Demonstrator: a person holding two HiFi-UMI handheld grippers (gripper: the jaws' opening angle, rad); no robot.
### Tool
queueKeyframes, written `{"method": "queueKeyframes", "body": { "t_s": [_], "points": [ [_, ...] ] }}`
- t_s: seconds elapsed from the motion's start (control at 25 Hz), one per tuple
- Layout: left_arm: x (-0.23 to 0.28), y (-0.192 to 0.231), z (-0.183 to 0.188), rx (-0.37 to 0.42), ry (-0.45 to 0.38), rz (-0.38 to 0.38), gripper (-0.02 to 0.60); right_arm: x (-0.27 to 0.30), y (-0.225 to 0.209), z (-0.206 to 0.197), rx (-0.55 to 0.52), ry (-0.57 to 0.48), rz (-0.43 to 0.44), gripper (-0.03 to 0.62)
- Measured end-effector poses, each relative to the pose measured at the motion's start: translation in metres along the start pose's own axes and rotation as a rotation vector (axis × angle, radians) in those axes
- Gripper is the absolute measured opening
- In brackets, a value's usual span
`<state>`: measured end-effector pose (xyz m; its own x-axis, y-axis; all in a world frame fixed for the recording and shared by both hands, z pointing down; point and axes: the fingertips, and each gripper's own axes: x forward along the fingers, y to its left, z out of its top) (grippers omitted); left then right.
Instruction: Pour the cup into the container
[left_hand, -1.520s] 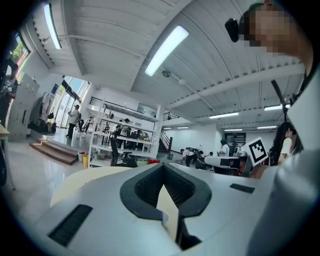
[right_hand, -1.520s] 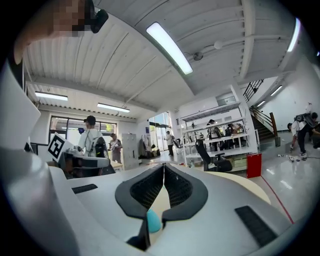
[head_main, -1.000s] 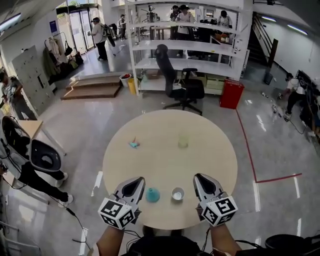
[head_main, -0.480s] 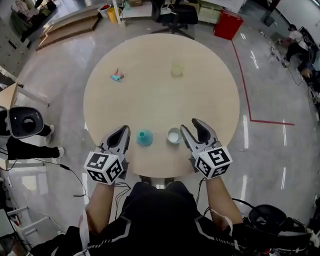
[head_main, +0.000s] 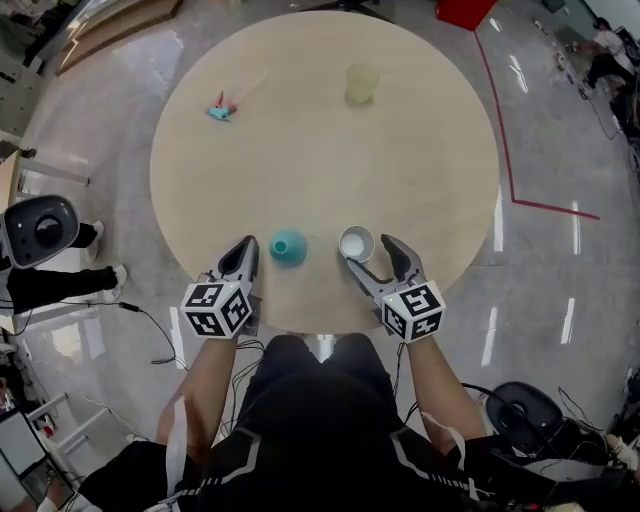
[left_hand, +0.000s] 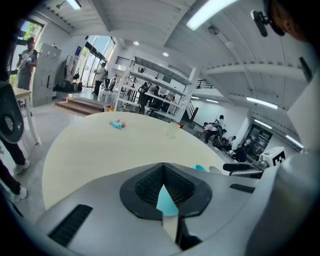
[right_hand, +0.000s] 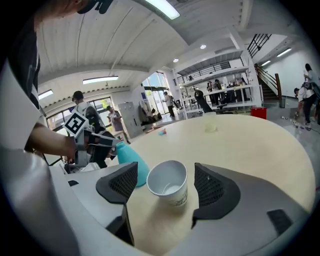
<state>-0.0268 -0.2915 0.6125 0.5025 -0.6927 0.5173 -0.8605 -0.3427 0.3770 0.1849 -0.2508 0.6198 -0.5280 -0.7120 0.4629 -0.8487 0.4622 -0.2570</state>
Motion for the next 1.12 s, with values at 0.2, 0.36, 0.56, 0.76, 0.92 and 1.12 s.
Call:
{"method": "queueKeyframes", "body": {
  "t_s": [0.2, 0.36, 0.56, 0.76, 0.92, 1.12],
  "points": [
    [0.010, 0.007, -0.021, -0.002, 0.040, 0.019, 0.000, 0.008, 0.003, -0.029, -0.008, 0.056, 0.028, 0.348],
    [0.016, 0.008, -0.040, -0.006, 0.080, 0.029, 0.000, 0.015, 0.002, -0.051, -0.019, 0.108, 0.025, 0.354],
    [0.027, 0.018, -0.060, -0.057, 0.110, 0.049, 0.000, 0.034, -0.004, -0.067, -0.040, 0.123, -0.006, 0.354],
    [0.024, 0.035, -0.071, -0.076, 0.125, 0.110, 0.000, 0.040, -0.010, -0.068, -0.061, 0.122, -0.036, 0.353],
    [0.024, 0.034, -0.072, -0.052, 0.127, 0.099, 0.000, 0.044, -0.011, -0.066, -0.073, 0.116, -0.039, 0.351],
    [0.022, 0.028, -0.073, -0.030, 0.127, 0.080, 0.000, 0.048, -0.013, -0.062, -0.089, 0.101, -0.044, 0.299]
  ]
}}
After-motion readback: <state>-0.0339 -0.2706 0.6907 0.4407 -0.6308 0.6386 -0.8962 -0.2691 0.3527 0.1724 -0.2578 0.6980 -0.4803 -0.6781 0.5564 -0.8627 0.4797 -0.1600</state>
